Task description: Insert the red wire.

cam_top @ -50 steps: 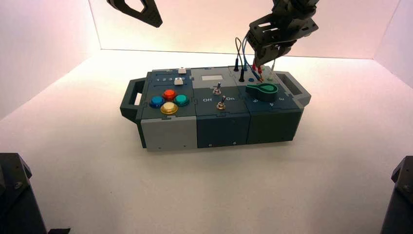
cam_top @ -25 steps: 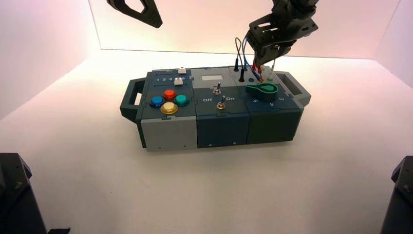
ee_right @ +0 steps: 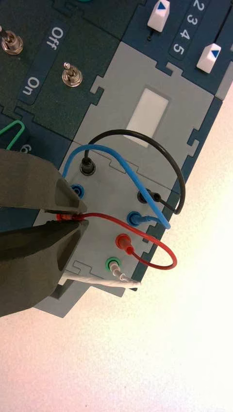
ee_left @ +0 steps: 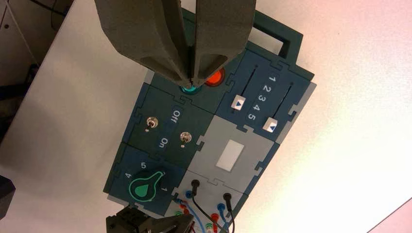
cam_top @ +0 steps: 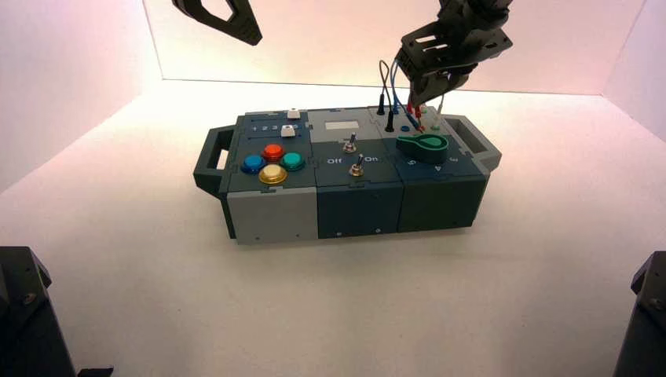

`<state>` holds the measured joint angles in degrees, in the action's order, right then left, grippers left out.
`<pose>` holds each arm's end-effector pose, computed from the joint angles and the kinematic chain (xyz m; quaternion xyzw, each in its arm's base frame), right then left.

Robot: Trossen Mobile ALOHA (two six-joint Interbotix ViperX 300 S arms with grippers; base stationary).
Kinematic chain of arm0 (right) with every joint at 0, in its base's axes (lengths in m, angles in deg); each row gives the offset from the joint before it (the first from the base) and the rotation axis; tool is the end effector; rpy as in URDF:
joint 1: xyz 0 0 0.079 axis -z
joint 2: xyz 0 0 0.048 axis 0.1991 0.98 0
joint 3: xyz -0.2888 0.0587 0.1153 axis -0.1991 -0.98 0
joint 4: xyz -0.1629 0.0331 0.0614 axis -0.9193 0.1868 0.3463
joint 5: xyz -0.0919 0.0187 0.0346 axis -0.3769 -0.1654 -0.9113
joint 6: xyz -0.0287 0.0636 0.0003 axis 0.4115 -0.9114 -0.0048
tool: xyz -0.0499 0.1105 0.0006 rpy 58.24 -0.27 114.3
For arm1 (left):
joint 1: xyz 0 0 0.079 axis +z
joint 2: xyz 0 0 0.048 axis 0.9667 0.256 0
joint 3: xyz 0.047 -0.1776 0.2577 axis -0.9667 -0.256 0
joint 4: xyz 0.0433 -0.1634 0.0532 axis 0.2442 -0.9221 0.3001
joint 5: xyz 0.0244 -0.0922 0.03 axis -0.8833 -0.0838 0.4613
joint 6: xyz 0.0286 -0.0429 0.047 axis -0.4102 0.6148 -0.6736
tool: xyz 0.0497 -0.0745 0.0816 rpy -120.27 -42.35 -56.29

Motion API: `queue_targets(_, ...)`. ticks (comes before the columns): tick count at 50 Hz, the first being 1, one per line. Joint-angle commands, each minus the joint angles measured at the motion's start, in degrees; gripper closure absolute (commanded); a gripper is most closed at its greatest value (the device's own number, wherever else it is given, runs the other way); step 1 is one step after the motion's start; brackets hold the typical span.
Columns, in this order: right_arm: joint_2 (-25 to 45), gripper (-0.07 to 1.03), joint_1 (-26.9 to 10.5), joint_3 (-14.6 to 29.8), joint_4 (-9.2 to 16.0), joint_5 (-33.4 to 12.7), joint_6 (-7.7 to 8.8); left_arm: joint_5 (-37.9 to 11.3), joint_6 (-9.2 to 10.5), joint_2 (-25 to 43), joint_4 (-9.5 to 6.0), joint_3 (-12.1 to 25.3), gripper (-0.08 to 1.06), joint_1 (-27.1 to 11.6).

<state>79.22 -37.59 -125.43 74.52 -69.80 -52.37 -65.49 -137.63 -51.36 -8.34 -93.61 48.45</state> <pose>0.3197 0.1552 0.0802 -0.1514 0.4629 0.2165 0.8461 0.2092 -0.1811 0.1695 0.1946 0.3732 -0.4463 0.7897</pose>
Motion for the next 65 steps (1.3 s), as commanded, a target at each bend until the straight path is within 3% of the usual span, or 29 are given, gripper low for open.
queue_targets(1, -1.23, 0.99, 0.26, 1.49, 0.0, 0.26, 0.0, 0.35, -0.26, -0.26, 0.0, 1.05, 1.01, -0.18)
queue_targets(27, -0.7, 0.99, 0.26, -0.44, -0.18, 0.18, 0.09, 0.35, -0.18, -0.18, 0.0, 1.14, 1.01, -0.18)
queue_targets(37, -1.49, 0.99, 0.26, -0.62, -0.62, -3.78, 0.26, 0.26, -0.26, -0.26, 0.0, 1.14, 1.01, -0.18)
queue_targets(65, 1.41, 0.99, 0.26, -0.09, -1.14, -6.68, 0.35, 0.26, -0.26, -0.79, -0.09, 1.05, 1.01, -0.18)
